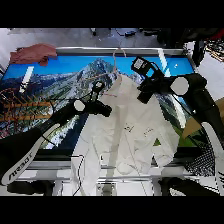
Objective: Fold the clothes and pants, and hang the long-sleeved shirts on hangers.
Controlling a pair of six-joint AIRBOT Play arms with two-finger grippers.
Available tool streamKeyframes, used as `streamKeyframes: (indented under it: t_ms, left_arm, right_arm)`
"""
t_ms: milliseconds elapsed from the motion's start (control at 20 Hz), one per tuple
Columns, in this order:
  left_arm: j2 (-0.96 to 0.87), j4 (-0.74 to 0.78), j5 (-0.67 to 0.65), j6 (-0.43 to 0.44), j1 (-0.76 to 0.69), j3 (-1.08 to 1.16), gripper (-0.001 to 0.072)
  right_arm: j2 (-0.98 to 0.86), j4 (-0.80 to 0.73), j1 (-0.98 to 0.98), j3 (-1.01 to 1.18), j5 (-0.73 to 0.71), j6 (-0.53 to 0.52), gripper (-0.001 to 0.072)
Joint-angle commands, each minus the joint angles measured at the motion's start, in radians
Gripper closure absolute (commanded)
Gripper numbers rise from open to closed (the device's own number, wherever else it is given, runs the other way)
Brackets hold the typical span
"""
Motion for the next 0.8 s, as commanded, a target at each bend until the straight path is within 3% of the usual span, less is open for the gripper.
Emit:
streamKeyframes:
  t_ms: [0,50,200,300,450,750]
  left_arm:
    - [-0.018,0.004,0.077,0.001,-0.005,0.0,0.0492]
    - [-0.022,0.005,0.07,0.001,-0.006,0.0,0.0659]
    - [-0.013,0.052,-0.018,0.0,0.018,0.0,0.066]
    - [0.01,0.194,-0.074,-0.056,0.056,0.0,0.066]
    - [0.066,0.349,-0.108,-0.091,0.135,0.0,0.0661]
    - [0.191,0.341,-0.117,-0.073,0.262,0.0,0.0661]
  right_arm:
    - [0.001,0.001,-0.001,0.0,0.001,0.0,0.0659]
    - [0.001,0.0,-0.001,0.0,0.001,0.0,0.0659]
    - [0.001,-0.01,-0.001,0.0,-0.001,-0.001,0.0659]
    - [0.001,-0.019,-0.001,0.0,-0.01,-0.016,0.0659]
    - [0.001,-0.018,-0.001,0.0,-0.01,-0.118,0.0659]
    - [0.001,-0.016,-0.001,0.0,-0.016,-0.186,0.0659]
